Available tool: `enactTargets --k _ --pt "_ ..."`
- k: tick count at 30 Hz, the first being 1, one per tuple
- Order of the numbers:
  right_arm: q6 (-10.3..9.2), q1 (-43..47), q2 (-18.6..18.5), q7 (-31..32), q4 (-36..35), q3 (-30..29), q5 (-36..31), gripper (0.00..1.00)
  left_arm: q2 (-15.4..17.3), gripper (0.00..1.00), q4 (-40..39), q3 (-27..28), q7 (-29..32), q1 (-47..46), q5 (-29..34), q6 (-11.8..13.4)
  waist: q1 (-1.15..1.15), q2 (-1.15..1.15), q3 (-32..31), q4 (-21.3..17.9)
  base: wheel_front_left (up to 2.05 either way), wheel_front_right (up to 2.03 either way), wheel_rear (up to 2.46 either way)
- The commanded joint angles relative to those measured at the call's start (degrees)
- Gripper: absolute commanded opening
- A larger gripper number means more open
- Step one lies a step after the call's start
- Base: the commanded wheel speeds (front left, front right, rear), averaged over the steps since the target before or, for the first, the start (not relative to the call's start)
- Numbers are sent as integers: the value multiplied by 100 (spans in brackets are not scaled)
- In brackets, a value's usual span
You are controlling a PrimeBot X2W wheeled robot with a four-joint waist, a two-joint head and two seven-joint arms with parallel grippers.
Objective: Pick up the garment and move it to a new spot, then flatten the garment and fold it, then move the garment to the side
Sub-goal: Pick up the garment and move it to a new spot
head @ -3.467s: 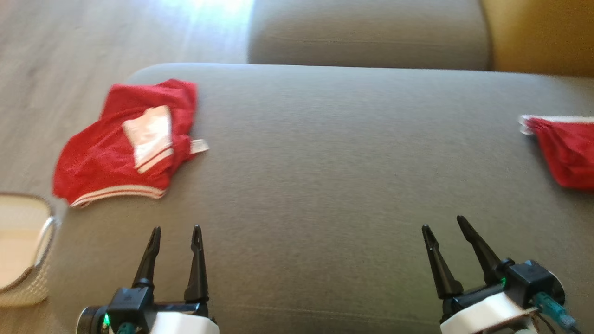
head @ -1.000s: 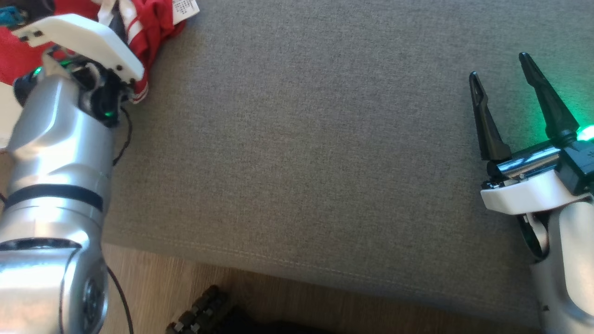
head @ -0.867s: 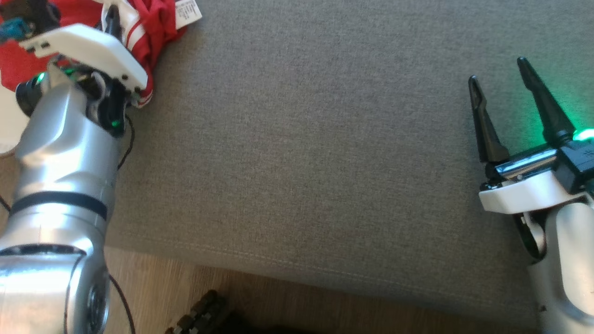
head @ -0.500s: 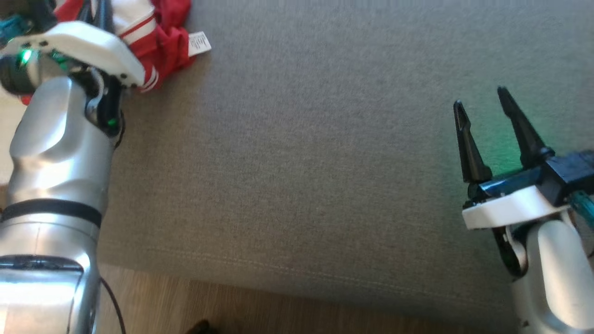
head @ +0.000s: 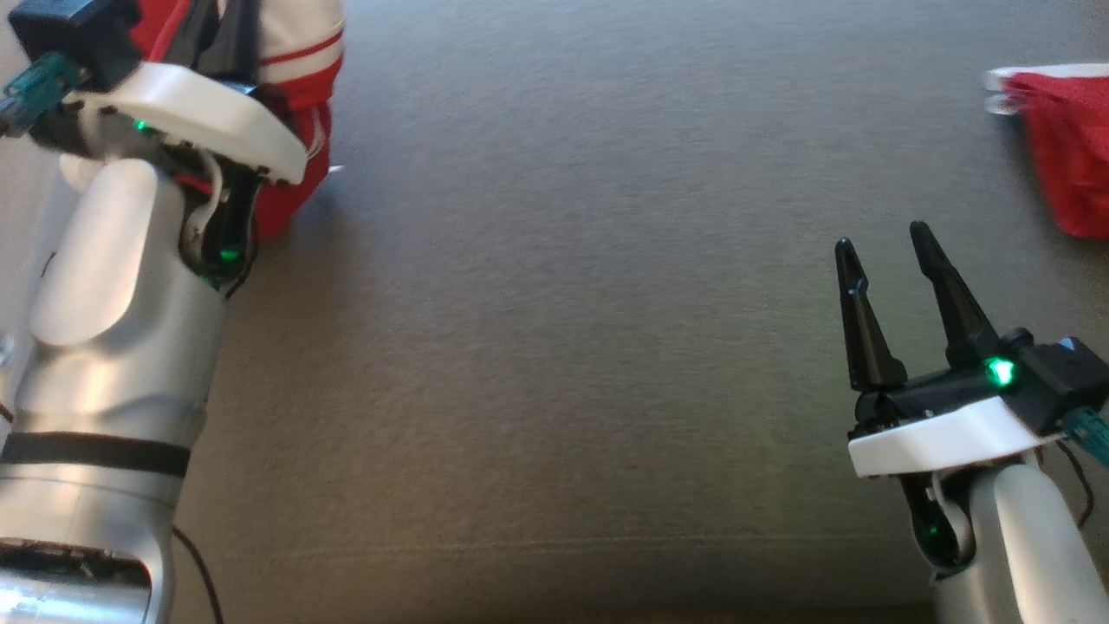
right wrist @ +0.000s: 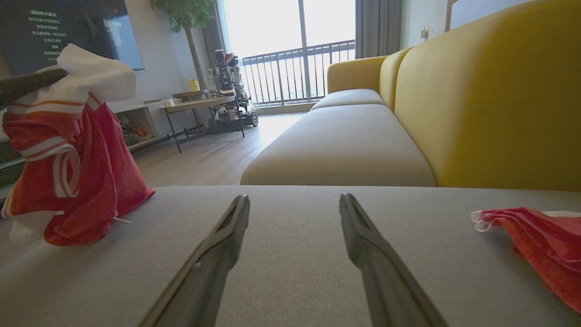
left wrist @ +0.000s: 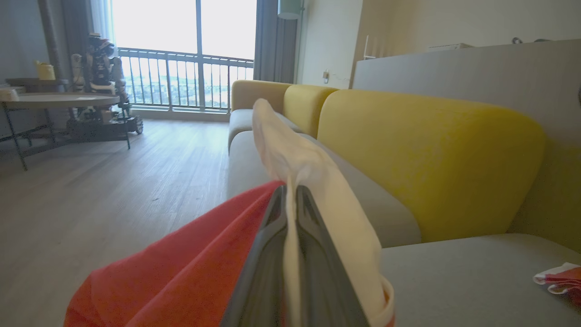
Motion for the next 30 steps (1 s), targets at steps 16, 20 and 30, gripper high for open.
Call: enactTargets --k 16,20,30 --pt "-2 -175 45 -5 -634 287 801 100 -182 0 -1128 -449 532 11 13 261 0 0 109 -2269 0 0 0" --pt "-2 -226 45 -5 -682 438 960 100 -262 0 -661 -598 550 175 99 371 0 0 443 -2657 0 0 0" --pt "-2 -278 45 -5 -758 724 1113 100 -506 100 639 -708 94 48 167 372 0 0 925 -3039 0 0 0"
